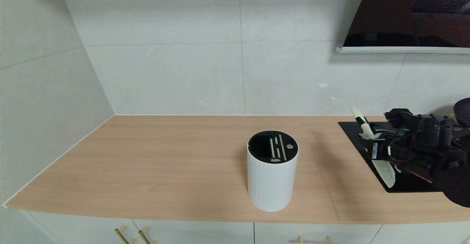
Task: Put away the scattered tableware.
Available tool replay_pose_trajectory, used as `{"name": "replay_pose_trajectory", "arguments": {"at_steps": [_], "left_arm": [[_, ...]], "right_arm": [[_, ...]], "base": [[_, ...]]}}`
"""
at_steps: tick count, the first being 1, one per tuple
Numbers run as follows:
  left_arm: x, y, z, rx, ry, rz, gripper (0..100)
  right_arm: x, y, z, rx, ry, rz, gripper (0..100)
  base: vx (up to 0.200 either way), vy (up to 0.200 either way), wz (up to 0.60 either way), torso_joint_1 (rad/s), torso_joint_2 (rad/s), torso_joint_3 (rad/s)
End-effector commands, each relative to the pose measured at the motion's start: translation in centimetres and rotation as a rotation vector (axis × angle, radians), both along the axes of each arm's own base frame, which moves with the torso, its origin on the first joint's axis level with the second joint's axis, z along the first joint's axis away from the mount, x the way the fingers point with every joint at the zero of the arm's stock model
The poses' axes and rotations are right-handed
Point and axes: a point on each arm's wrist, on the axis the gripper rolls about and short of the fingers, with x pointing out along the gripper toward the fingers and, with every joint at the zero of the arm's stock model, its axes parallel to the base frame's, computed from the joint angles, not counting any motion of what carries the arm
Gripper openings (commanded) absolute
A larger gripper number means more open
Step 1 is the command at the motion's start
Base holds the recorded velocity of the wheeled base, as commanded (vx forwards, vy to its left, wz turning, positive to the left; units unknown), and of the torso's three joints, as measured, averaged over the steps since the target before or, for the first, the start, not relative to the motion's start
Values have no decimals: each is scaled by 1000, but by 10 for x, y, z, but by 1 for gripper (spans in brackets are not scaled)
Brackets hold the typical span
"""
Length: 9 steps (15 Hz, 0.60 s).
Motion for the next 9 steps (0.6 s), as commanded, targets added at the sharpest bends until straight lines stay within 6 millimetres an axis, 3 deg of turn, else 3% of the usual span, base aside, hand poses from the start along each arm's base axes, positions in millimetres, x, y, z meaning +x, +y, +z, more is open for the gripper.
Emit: {"name": "replay_pose_trajectory", "arguments": {"at_steps": [1, 4, 7, 9], "left_arm": [[0, 0, 0, -1, 1, 0, 100], [-1, 0, 3, 2, -18, -8, 100], [-7, -5, 66, -1, -66, -224, 100], [22, -8, 127, -7, 37, -377, 100]], "right_arm": [[-17, 11, 30, 13, -73, 41, 0], [-33, 28, 48, 20, -99, 105, 0], [-37, 48, 85, 33, -185, 161, 0], [-41, 70, 124, 46, -210, 231, 0]], "base": [[0, 0, 0, 0, 0, 0], [0, 0, 0, 0, 0, 0], [0, 0, 0, 0, 0, 0], [0, 0, 0, 0, 0, 0]]}}
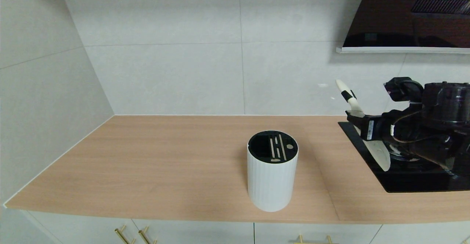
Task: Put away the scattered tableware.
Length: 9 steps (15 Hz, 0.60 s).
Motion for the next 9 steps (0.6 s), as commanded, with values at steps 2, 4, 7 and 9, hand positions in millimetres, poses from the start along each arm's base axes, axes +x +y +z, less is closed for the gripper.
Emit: {"name": "replay_pose_trajectory", "arguments": {"at_steps": [2, 4, 7, 9], "left_arm": [[83, -7, 110, 9, 210, -286, 100], [141, -20, 116, -7, 368, -458, 100], [200, -54, 93, -67, 487, -588, 100], [216, -77, 88, -231, 494, -658, 100]], "right_arm": [[-16, 41, 57, 39, -110, 137, 0], [-26, 64, 58, 45, -111, 201, 0], [-39, 91, 52, 80, -77, 235, 0], [-49, 108, 50, 85, -71, 261, 0]], "base": [[0, 0, 0, 0, 0, 0], [0, 0, 0, 0, 0, 0], [0, 0, 0, 0, 0, 0], [0, 0, 0, 0, 0, 0]]}}
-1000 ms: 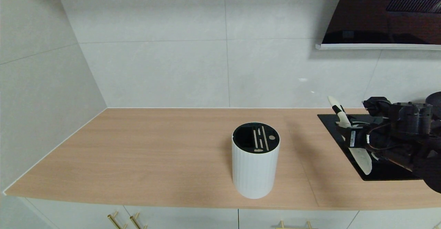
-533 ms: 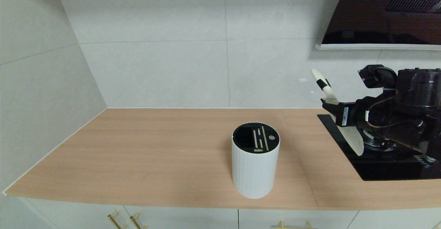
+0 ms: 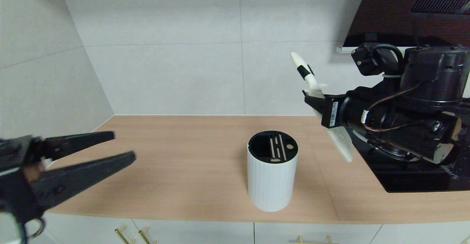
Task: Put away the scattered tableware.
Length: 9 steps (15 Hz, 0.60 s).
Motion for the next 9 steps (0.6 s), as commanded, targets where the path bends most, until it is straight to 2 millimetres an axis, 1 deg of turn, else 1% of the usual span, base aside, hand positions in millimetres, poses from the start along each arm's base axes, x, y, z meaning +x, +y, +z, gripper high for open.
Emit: {"name": "replay_pose_trajectory", "arguments": {"at_steps": [1, 2, 5, 7, 9], "left_arm": [[58, -48, -31, -153, 240, -134, 100], [65, -54, -35, -221, 276, -137, 100], [91, -77, -55, -331, 333, -121, 100], [101, -88, -58, -400, 346, -113, 100], [100, -95, -58, -435, 369, -141, 100]], "right_arm": [[-12, 25, -6, 15, 26, 75, 0], [-14, 32, -4, 37, 27, 85, 0], [-26, 47, -3, 80, 50, 121, 0], [-34, 56, -7, 70, 54, 115, 0], [-36, 63, -12, 58, 59, 108, 0]], "base": [[0, 0, 0, 0, 0, 0], [0, 0, 0, 0, 0, 0], [0, 0, 0, 0, 0, 0], [0, 0, 0, 0, 0, 0], [0, 0, 0, 0, 0, 0]]}}
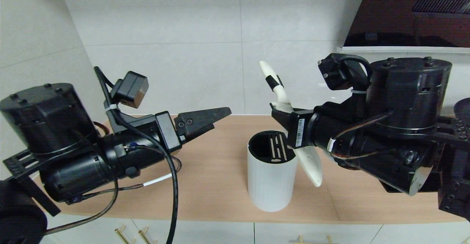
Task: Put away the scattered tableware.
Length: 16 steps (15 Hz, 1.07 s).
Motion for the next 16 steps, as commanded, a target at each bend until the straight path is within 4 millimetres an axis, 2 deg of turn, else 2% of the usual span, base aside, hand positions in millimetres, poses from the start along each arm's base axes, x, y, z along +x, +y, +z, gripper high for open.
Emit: {"name": "replay_pose_trajectory", "arguments": {"at_steps": [1, 10, 16], "left_arm": [[7, -14, -13, -11, 51, -32, 100], [14, -25, -17, -60, -4, 9, 100], [24, -32, -17, -69, -14, 39, 100]], "right_arm": [[-7, 14, -9, -17, 21, 41, 0], [-38, 36, -20, -32, 52, 156, 0], [-47, 42, -24, -44, 58, 193, 0]], "base": [[0, 0, 0, 0, 0, 0], [0, 0, 0, 0, 0, 0], [0, 0, 0, 0, 0, 0]]}}
